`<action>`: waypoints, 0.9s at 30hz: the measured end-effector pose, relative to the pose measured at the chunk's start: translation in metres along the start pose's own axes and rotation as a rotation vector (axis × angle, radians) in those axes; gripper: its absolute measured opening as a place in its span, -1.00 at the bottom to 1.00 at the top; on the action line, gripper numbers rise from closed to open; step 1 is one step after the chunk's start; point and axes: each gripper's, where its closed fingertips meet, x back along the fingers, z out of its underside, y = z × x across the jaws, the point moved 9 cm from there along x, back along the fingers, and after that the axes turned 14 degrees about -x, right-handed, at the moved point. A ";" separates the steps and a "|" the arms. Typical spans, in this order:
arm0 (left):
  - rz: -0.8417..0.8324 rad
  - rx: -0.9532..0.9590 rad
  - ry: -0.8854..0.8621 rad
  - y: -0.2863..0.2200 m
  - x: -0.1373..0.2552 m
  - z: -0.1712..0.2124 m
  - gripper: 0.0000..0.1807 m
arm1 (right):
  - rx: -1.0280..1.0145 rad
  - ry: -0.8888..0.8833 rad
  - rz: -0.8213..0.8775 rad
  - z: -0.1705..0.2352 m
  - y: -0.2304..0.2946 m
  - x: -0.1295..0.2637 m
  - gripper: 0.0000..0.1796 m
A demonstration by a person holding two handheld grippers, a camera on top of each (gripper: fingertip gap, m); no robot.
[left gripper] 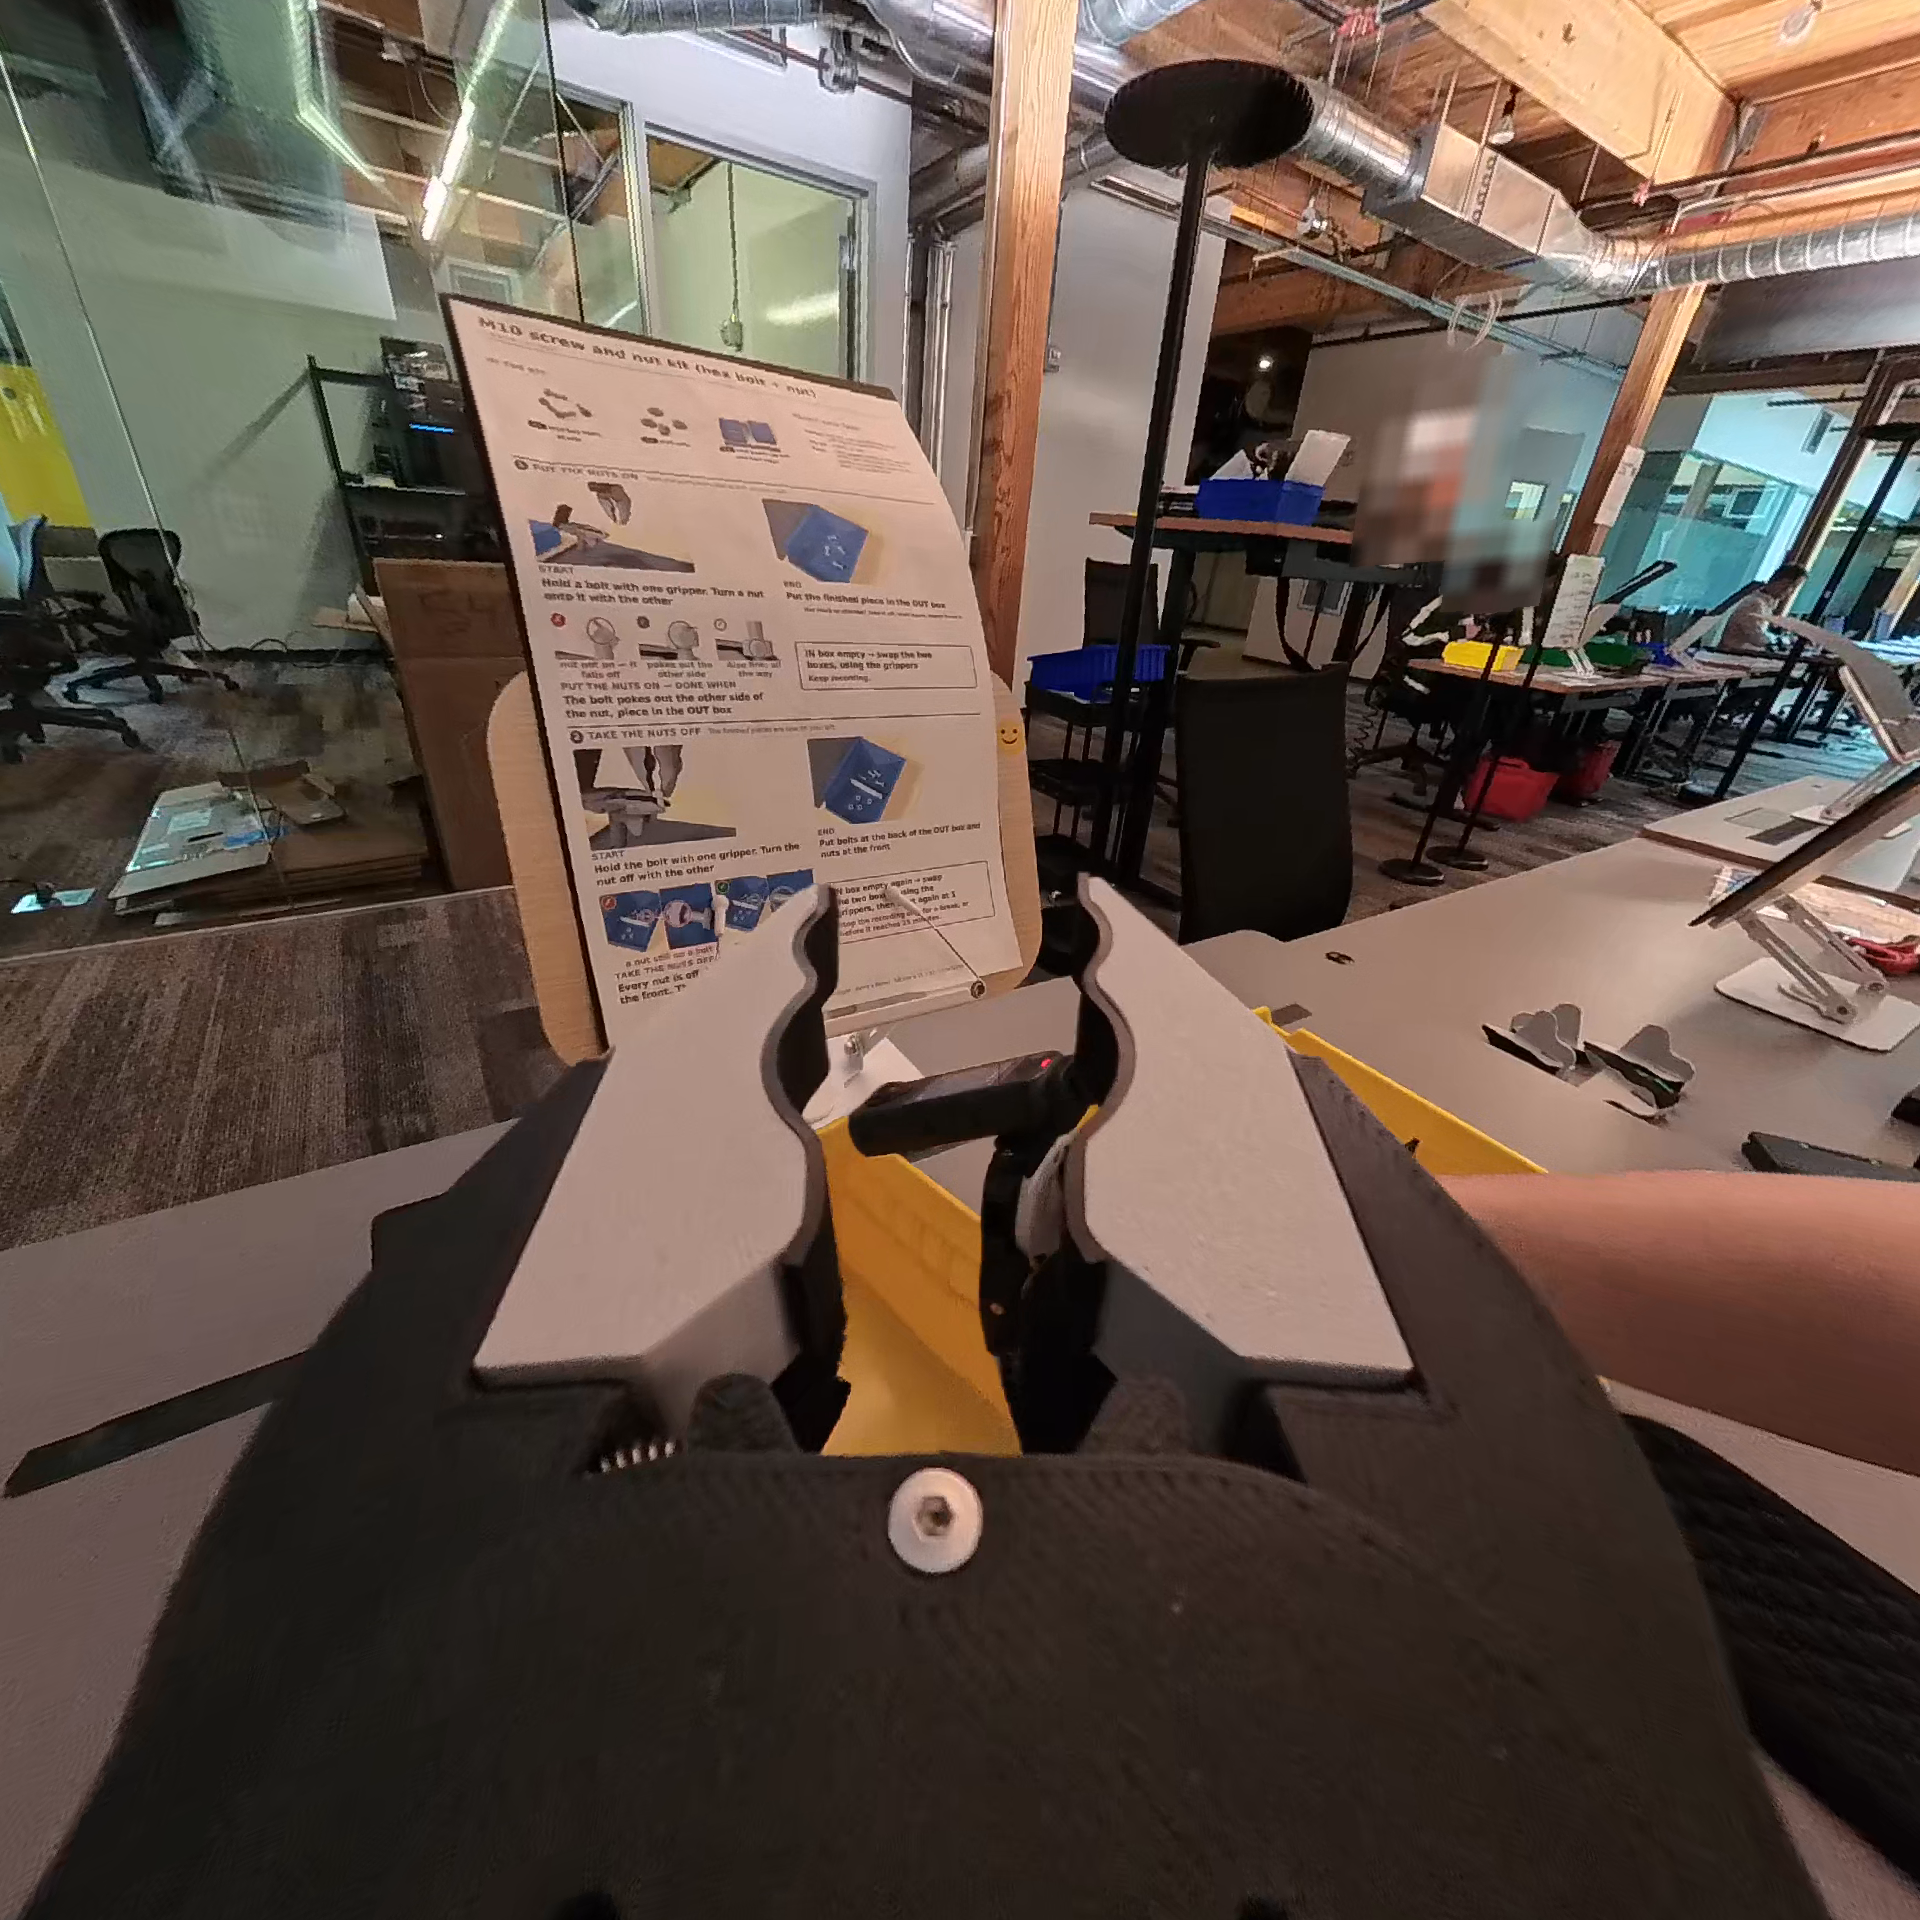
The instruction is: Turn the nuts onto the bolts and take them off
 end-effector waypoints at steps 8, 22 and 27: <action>-0.047 -0.008 -0.142 -0.004 0.015 -0.015 -0.63 | 0.038 0.029 -0.022 0.000 -0.008 0.027 -0.98; -0.139 0.178 -0.606 0.014 0.057 -0.030 -0.20 | -0.150 -0.153 -0.034 0.088 -0.200 0.232 -0.97; 0.036 0.220 -0.123 0.005 -0.045 0.008 0.03 | -0.422 -0.251 -0.003 0.171 -0.335 0.244 -0.97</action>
